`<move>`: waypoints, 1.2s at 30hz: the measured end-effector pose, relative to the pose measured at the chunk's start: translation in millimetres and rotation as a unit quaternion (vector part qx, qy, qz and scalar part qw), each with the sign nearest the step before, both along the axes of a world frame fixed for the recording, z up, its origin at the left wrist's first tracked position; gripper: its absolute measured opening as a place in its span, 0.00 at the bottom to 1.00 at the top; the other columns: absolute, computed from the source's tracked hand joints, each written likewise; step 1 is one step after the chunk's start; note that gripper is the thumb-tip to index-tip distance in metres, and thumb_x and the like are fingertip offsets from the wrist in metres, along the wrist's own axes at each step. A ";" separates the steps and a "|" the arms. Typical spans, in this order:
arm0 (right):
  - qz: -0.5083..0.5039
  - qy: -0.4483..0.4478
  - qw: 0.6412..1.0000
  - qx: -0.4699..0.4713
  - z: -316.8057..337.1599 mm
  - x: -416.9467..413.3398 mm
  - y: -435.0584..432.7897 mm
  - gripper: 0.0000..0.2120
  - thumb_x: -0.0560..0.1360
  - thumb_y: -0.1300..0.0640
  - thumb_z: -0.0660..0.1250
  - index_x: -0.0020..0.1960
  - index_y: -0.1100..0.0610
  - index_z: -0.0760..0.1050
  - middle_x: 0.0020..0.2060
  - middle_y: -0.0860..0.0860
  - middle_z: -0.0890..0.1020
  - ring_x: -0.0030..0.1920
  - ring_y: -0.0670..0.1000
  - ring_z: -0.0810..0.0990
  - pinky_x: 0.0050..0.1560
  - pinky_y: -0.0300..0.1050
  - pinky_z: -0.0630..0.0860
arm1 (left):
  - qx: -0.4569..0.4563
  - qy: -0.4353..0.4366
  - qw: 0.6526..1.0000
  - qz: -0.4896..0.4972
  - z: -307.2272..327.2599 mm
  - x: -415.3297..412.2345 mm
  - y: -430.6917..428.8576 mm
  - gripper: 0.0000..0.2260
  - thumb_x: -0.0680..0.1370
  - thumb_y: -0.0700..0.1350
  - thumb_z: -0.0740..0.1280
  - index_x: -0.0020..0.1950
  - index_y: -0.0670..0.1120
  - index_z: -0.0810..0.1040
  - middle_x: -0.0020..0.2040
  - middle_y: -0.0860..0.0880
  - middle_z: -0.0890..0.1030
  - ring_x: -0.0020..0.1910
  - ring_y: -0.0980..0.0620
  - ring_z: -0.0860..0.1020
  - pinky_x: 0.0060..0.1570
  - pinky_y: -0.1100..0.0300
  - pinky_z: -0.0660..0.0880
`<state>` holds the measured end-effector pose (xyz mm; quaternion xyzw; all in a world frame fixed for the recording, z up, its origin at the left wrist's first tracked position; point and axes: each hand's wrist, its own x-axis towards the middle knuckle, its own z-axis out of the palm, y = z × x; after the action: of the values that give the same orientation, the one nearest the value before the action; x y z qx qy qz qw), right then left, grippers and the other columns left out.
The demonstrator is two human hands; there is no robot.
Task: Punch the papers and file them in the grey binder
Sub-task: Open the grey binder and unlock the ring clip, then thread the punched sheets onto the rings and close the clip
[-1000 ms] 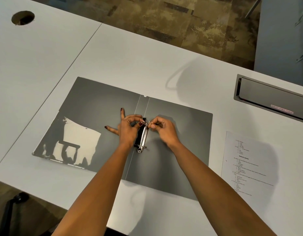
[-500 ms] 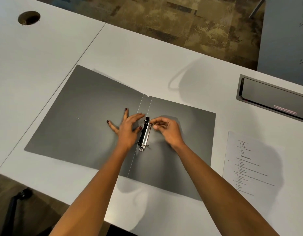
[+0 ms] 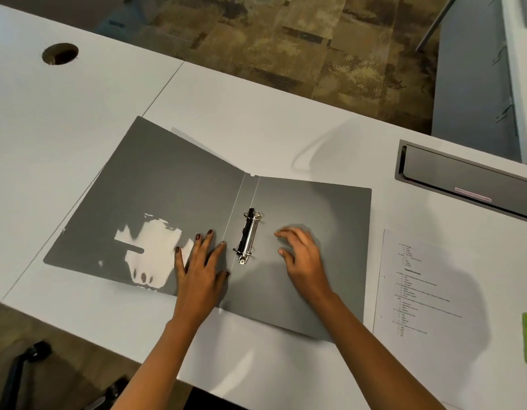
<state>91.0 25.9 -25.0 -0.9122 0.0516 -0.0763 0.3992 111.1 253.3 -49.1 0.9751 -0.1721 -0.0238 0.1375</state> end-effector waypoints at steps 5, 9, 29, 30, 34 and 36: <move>0.008 -0.028 0.998 -0.061 6.6 -19.5 -1.3 0.14 0.73 0.68 0.65 0.57 0.60 0.77 0.55 0.52 0.78 0.59 0.49 0.72 0.65 0.42 0.68 | -0.021 0.063 0.996 0.064 3.1 -35.3 -20.3 0.38 0.75 0.68 0.47 0.75 0.43 0.61 0.77 0.43 0.58 0.76 0.43 0.55 0.72 0.41 0.43; -0.013 -0.046 0.991 -0.128 8.2 -37.9 -5.8 0.13 0.72 0.66 0.66 0.56 0.59 0.78 0.53 0.53 0.80 0.57 0.51 0.74 0.64 0.45 0.68 | -0.017 0.088 0.989 0.122 2.2 -50.7 -39.6 0.46 0.71 0.73 0.48 0.75 0.38 0.59 0.77 0.39 0.56 0.76 0.40 0.54 0.72 0.41 0.39; -0.463 -0.038 0.885 -0.021 32.4 -151.7 -129.6 0.13 0.73 0.69 0.65 0.54 0.57 0.79 0.51 0.53 0.80 0.47 0.52 0.78 0.48 0.42 0.74 | 0.001 0.119 0.981 0.152 -5.8 -48.4 -48.0 0.57 0.61 0.81 0.42 0.77 0.40 0.47 0.78 0.41 0.47 0.77 0.40 0.45 0.69 0.33 0.41; -0.490 -0.033 0.871 -0.014 32.5 -160.3 -139.2 0.13 0.73 0.70 0.65 0.54 0.58 0.78 0.50 0.54 0.80 0.46 0.51 0.78 0.47 0.41 0.72 | 0.002 0.123 0.980 0.153 -6.6 -49.1 -48.1 0.58 0.61 0.81 0.42 0.78 0.41 0.46 0.78 0.41 0.46 0.77 0.41 0.44 0.70 0.33 0.41; -0.570 0.030 0.821 -0.015 23.8 -197.0 -172.0 0.14 0.71 0.70 0.65 0.55 0.60 0.77 0.51 0.58 0.79 0.49 0.57 0.78 0.50 0.44 0.72 | 0.003 0.132 0.978 0.160 -7.1 -51.5 -51.4 0.58 0.60 0.81 0.45 0.77 0.41 0.46 0.78 0.41 0.46 0.77 0.41 0.45 0.70 0.32 0.42; -0.595 0.082 0.799 -0.013 18.2 -210.1 -181.4 0.15 0.71 0.68 0.66 0.57 0.61 0.76 0.54 0.60 0.78 0.56 0.61 0.75 0.56 0.50 0.72 | 0.004 0.137 0.977 0.161 -5.0 -51.8 -52.5 0.58 0.60 0.81 0.46 0.77 0.41 0.47 0.78 0.41 0.46 0.77 0.40 0.45 0.69 0.32 0.42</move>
<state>-119.1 -155.5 -6.8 -0.7099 0.6160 -0.2245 0.2574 59.3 200.8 -54.0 0.9781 0.0077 -0.1358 0.1577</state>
